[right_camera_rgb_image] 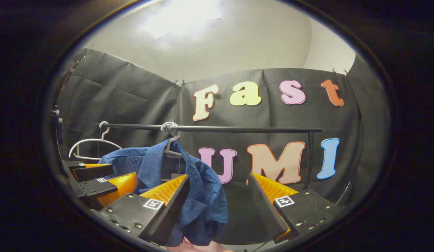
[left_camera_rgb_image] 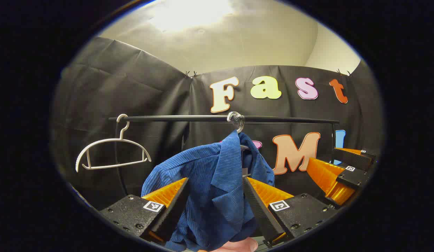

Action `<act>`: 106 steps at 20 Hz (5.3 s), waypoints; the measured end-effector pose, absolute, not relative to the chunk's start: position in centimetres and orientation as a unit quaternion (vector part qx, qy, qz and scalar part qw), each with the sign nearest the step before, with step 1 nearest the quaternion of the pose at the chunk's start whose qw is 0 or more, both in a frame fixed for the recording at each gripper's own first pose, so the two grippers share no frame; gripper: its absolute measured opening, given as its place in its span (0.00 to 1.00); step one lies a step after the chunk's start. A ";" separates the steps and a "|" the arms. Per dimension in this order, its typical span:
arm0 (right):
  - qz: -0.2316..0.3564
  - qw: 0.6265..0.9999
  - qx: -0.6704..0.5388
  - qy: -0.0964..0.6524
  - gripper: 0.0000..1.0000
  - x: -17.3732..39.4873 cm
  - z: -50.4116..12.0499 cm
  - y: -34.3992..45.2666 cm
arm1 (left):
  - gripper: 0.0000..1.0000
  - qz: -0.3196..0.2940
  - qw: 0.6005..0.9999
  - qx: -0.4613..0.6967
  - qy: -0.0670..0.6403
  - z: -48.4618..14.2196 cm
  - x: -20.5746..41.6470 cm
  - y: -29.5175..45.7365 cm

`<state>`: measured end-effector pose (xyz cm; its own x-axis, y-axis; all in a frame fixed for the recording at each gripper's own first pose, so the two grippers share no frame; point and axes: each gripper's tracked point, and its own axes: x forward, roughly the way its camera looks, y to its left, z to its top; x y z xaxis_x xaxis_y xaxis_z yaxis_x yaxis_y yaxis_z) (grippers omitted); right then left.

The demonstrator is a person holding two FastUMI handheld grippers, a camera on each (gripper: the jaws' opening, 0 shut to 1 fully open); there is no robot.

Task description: Grasp the clothes on the hanger with both hands and then place them into the laundry hamper below.

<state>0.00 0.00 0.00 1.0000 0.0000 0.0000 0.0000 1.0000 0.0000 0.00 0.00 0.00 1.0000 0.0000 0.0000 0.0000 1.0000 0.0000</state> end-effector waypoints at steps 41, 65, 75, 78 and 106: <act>0.005 0.998 -0.035 0.049 0.99 4.6 -5.0 -1.6 | 0.80 0.048 0.994 0.046 0.091 -11.7 8.4 -0.6; 0.099 0.984 0.021 0.147 0.97 10.9 -16.1 8.2 | 0.00 0.007 0.995 0.100 -0.007 -1.9 3.3 2.6; 0.038 0.976 0.026 0.213 0.36 12.5 -20.6 6.6 | 0.01 0.068 0.994 0.082 -0.025 3.1 1.3 7.1; 0.003 0.978 0.025 0.205 0.11 13.0 -19.5 4.5 | 0.00 0.075 0.992 0.092 -0.034 4.4 0.9 7.8; -0.048 0.993 0.082 0.073 0.10 25.2 -11.9 -3.9 | 0.00 0.097 0.989 0.099 -0.057 9.3 1.4 11.7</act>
<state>25.20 -3.95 -11.88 0.9847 -0.0825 -0.1535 0.1065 0.9821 0.1554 1.41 11.71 9.27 0.9747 0.1801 0.1324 -0.2028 0.9617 0.1844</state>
